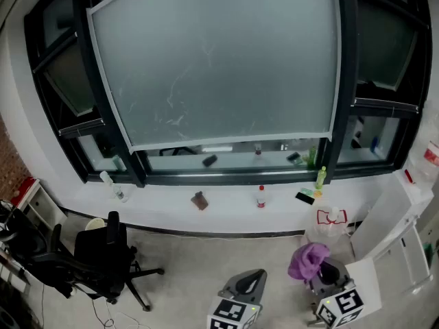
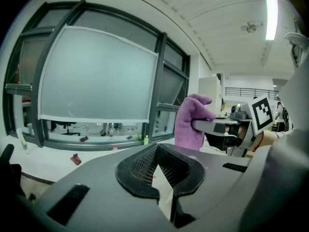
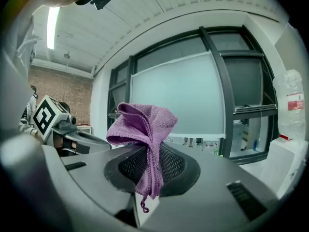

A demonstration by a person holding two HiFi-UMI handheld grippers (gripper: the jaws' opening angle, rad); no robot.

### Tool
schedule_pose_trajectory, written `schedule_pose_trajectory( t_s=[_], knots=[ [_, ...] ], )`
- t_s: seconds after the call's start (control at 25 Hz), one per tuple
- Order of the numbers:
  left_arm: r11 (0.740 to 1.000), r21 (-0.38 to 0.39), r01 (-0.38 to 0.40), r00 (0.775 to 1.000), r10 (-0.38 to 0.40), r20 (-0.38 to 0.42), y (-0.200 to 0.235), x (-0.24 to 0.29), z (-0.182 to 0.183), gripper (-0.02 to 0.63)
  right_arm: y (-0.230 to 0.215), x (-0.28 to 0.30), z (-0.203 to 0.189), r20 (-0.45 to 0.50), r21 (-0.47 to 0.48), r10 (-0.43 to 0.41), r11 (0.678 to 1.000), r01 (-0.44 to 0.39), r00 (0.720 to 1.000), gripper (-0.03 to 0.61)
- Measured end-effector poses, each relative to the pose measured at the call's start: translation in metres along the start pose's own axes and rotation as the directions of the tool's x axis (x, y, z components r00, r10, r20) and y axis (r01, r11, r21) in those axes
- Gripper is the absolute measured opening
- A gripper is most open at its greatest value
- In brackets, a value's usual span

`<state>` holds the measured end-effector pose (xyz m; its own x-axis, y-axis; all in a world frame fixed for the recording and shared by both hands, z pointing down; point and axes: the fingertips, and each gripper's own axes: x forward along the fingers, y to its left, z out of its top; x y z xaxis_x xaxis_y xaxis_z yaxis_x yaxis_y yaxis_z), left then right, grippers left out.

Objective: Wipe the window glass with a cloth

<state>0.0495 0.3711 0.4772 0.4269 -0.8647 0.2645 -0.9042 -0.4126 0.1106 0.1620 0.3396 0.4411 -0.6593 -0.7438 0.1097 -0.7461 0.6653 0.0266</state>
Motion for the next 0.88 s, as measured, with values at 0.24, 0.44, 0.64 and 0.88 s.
schedule_pose_trajectory(
  t_s=[0.24,0.44,0.64,0.88],
  knots=[
    [1.000,0.003,-0.024,1.000,0.024,-0.001,-0.007,-0.015,-0.007,0.005,0.017,-0.018,0.012,0.036,-0.024,0.005,1.000,-0.004,0.999,0.051],
    [0.999,0.004,-0.054,0.998,0.053,0.027,-0.005,-0.023,-0.001,0.005,0.030,-0.025,0.009,0.033,-0.032,0.029,0.999,-0.028,0.999,0.051],
    [0.998,-0.005,-0.068,0.997,0.068,0.048,-0.007,-0.025,0.003,0.005,0.031,-0.029,0.012,0.045,-0.032,0.058,0.998,-0.056,0.997,0.051],
    [0.997,-0.005,-0.073,0.996,0.074,0.052,-0.015,-0.022,0.001,0.005,0.030,-0.034,0.010,0.059,-0.014,0.085,0.996,-0.085,0.995,0.051]
  ],
)
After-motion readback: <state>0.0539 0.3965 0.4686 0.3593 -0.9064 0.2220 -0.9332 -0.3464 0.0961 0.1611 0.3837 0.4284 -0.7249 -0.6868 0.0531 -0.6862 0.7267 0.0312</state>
